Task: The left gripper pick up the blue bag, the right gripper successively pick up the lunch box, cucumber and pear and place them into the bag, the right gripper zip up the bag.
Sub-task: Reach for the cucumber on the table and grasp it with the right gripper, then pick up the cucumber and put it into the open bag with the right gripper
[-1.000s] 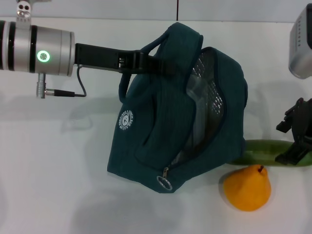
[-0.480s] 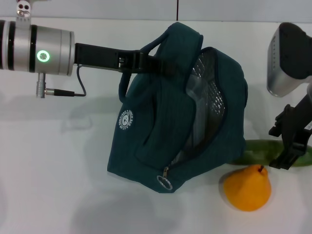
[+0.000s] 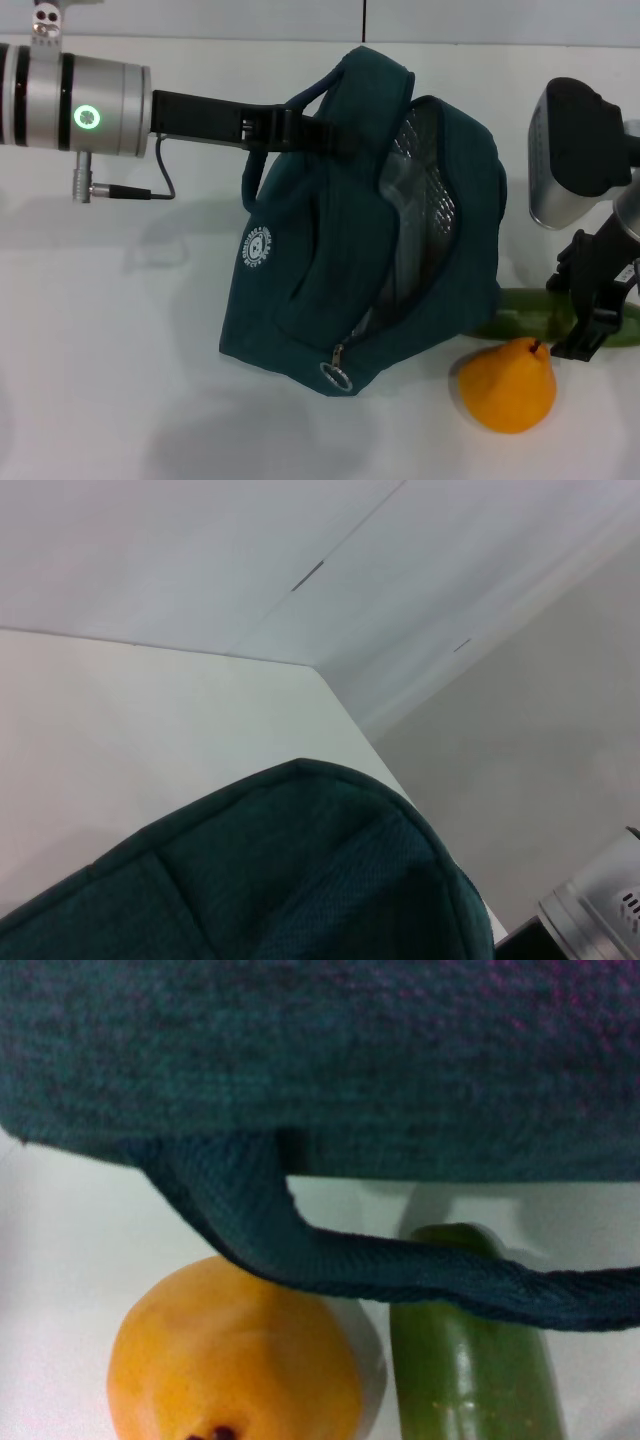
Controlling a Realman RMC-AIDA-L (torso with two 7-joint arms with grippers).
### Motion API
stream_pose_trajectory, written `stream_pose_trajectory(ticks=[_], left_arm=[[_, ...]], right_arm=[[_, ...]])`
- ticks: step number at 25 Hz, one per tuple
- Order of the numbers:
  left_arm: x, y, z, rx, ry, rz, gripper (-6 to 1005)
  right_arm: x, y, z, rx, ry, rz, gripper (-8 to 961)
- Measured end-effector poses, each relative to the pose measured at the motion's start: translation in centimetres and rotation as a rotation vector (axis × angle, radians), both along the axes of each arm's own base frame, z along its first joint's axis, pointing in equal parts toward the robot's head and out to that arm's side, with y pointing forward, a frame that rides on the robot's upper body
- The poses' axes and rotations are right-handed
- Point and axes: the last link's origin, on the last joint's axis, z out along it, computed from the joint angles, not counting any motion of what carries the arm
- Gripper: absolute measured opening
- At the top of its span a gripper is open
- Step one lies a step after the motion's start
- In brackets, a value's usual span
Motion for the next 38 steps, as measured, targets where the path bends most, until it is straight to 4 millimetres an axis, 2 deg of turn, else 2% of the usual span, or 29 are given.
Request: stream_pose_trajectory(ticks=[9,15,18,23,28,33,36,38], left_arm=[[-0.1,-0.1,0.0,0.000,0.000,0.004,50],[-0.1,-0.1,0.0,-0.001,-0.001,0.004,50],[-0.2,-0.1,-0.1,-0.001,0.000,0.007,50],[-0.4,-0.3,-0.1,-0.003,-0.001,0.013,50],[-0.4,-0.3,-0.1,-0.004,-0.002,0.013,50],[-0.4,-0.2,-0.1,-0.004,-0.002,0.014,50],[-0.2,-0.1,-0.1,-0.005,-0.006,0.015,50],[-0.1,-0.1,0.0,-0.005,-0.013,0.016,50]], right_arm=[[0.2,-0.1,0.0,0.007,-0.008,-0.017,815],[0.6,-0.1,0.4,0.019,-0.014,-0.042,656],[1.1,-0.1,1.0,0.031,-0.019,-0.068,629],[3.3,-0.6,4.8,0.084,0.045,-0.231,638],[6.1,-1.7,9.0,0.135,0.217,-0.362,646],[8.8,-3.3,14.2,0.243,0.590,-0.381,655],[9.3,-4.0,16.3,0.273,0.814,-0.331,660],[9.2,-4.6,17.4,0.295,1.056,-0.248,664]])
